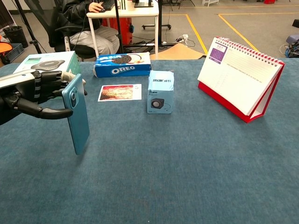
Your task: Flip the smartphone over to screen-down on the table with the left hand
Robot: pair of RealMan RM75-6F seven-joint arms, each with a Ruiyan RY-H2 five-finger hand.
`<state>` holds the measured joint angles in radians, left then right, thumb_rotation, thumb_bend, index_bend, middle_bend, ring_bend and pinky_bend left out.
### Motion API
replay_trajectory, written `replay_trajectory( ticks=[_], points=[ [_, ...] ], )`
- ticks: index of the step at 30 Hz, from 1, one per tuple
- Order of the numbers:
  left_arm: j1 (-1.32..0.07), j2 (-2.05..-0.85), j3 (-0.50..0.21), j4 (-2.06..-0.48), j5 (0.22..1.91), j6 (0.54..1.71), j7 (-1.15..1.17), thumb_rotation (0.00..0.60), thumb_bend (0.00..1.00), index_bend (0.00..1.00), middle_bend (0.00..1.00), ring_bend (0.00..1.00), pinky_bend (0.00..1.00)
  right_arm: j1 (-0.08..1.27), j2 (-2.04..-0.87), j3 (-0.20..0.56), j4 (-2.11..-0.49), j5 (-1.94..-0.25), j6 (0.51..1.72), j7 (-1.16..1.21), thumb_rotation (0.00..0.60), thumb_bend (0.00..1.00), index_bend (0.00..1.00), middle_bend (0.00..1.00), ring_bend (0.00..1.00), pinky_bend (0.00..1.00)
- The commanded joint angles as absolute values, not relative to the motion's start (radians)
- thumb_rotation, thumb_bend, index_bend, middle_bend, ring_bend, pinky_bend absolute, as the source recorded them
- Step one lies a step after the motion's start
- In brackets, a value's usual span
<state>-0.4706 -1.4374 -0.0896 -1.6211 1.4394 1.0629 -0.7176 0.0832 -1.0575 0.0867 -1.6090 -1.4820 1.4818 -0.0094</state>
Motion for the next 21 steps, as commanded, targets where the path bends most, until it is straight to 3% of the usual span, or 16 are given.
replay_trajectory(
  ticks=[1,21],
  points=[
    [-0.476,-1.456,-0.067,-1.531,1.521,1.050,-0.896,0.600,0.32,0.40,0.39,0.00,0.00,0.083,-1.058,0.087,-1.609,-1.481,1.481,-0.010,0.600,0.15,0.04,0.00,0.00,0.00],
    [-0.499,-1.543,-0.006,-1.328,1.616,1.115,-1.439,0.600,0.32,0.40,0.39,0.00,0.00,0.085,-1.061,0.086,-1.608,-1.477,1.477,-0.020,0.600,0.15,0.04,0.00,0.00,0.00]
  ],
)
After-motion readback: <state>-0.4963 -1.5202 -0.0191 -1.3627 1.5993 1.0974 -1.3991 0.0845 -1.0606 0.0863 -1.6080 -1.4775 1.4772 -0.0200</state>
